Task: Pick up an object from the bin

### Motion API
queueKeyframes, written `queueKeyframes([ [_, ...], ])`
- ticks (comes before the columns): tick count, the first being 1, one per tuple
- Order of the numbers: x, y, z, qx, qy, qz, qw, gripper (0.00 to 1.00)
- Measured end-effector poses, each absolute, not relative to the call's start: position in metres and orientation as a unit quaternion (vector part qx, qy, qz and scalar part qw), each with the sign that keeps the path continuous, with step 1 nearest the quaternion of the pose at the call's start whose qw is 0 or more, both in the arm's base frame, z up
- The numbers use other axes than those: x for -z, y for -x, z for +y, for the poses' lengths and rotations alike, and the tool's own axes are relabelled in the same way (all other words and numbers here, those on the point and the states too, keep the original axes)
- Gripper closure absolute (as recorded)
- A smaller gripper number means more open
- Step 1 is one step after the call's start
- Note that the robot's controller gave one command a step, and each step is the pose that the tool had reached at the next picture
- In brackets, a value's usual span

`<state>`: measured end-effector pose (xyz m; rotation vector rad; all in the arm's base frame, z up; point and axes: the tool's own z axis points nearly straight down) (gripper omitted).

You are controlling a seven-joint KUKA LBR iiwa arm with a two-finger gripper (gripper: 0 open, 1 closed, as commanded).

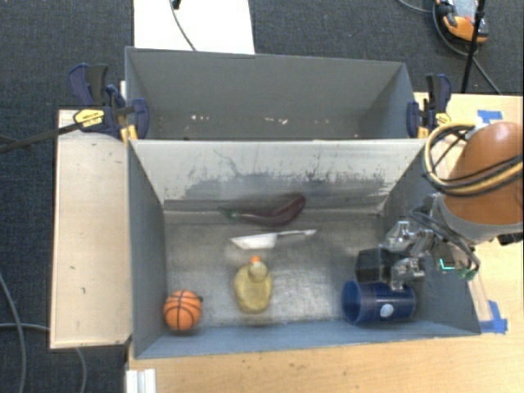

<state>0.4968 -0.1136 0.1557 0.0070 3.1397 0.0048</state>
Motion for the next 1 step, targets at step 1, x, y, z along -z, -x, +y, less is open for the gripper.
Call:
queueKeyframes([
  [1,-0.1576,-0.4961,-0.1135,-0.001,0.003,1.000,0.000,1.00],
])
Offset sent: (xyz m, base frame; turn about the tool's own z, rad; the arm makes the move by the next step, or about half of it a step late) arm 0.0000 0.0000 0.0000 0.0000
